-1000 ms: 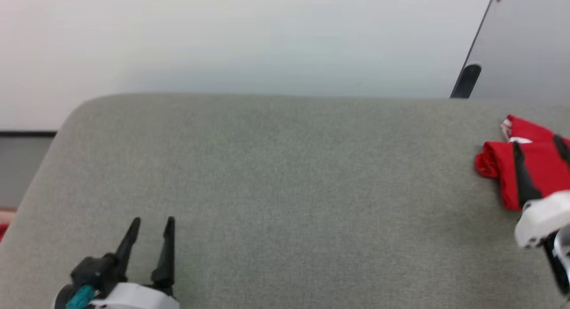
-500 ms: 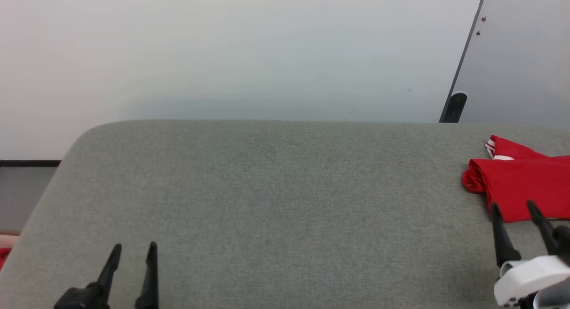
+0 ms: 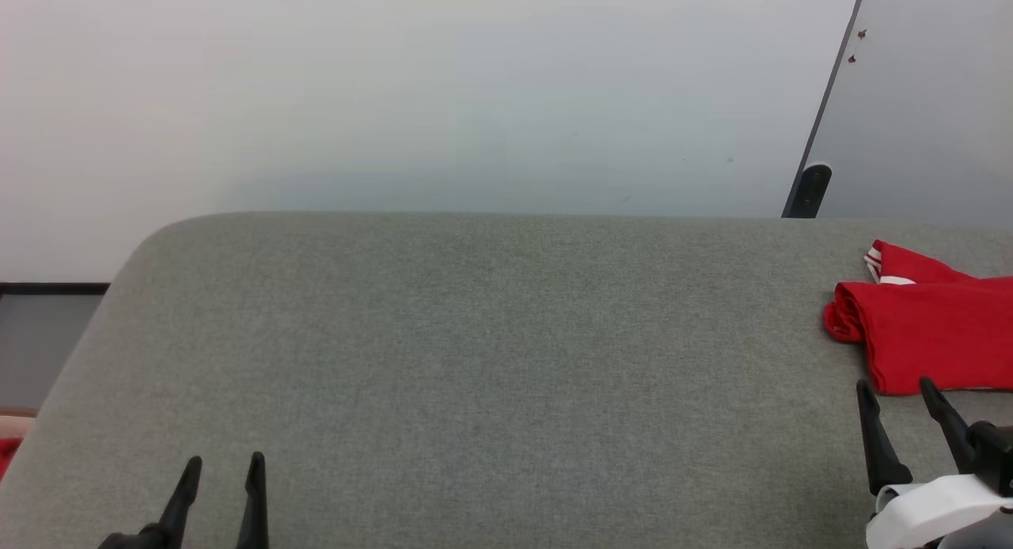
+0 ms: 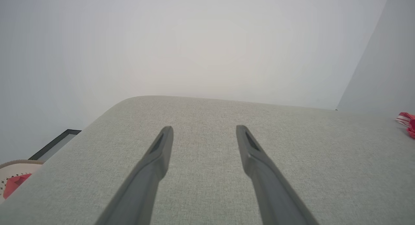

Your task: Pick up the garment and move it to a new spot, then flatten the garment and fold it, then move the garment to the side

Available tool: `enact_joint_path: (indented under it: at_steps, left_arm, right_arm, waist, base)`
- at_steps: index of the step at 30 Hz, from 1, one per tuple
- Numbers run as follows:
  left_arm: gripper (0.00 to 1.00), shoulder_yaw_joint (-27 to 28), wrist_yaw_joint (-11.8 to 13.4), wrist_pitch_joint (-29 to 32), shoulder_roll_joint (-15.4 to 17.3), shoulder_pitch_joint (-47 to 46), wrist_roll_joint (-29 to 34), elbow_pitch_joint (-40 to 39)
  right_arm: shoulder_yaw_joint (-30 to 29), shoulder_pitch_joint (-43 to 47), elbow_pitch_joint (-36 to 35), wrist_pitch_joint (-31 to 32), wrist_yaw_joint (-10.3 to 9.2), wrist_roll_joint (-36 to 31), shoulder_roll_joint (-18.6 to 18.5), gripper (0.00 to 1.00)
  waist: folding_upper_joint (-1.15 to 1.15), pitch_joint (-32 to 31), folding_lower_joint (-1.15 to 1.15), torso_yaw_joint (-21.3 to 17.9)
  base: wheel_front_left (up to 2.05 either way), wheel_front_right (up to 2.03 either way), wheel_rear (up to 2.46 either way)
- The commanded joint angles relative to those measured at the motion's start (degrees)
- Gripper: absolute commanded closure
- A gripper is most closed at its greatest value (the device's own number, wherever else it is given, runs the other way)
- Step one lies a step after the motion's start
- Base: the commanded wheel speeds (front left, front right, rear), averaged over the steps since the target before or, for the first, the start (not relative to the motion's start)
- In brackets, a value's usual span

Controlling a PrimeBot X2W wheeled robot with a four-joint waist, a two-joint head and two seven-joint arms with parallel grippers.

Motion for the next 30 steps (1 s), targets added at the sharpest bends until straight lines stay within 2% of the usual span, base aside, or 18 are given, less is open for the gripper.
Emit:
enact_joint_path:
  at_steps: [1, 18, 19, 24, 30]
  left_arm:
    - [0.0, 0.22, -0.16, -0.02, -0.11, 0.56, -0.17, 0.02]
    - [0.0, 0.59, -0.36, -0.02, -0.16, 1.23, -0.66, -0.34]
    - [1.0, 0.47, -0.35, 0.0, -0.13, 0.71, -0.61, -0.29]
    - [1.0, 0.16, -0.35, 0.25, -1.4, 1.21, -1.14, 2.17]
    - [1.0, 0.42, -0.37, 2.21, -1.9, -0.25, -7.57, 2.68]
  right_arm:
    - [0.01, 0.91, 0.12, -0.21, -0.09, 0.5, 0.18, 0.0]
    - [-0.24, 1.12, 0.56, 0.31, -0.09, 0.8, -0.03, 0.0]
    - [-0.19, 0.51, 0.5, 0.34, 0.0, 0.7, -0.04, 1.0]
    - [-0.19, 1.81, 2.82, 0.76, 0.01, 1.24, 1.03, 1.0]
    - [-0.81, 1.13, 2.84, 2.29, 0.01, 7.9, 1.65, 1.0]
  waist:
    - [0.0, 0.02, 0.0, 0.01]
    - [0.0, 0.33, 0.0, 0.12]
    - [0.0, 0.34, 0.0, 0.12]
    - [0.0, 0.37, 0.0, 0.12]
    - [0.0, 0.58, 0.0, 0.05]
  base:
    - [0.0, 0.0, 0.0]
    - [0.0, 0.0, 0.0]
    - [0.0, 0.0, 0.0]
    - [0.0, 0.0, 0.0]
    - [0.0, 0.0, 0.0]
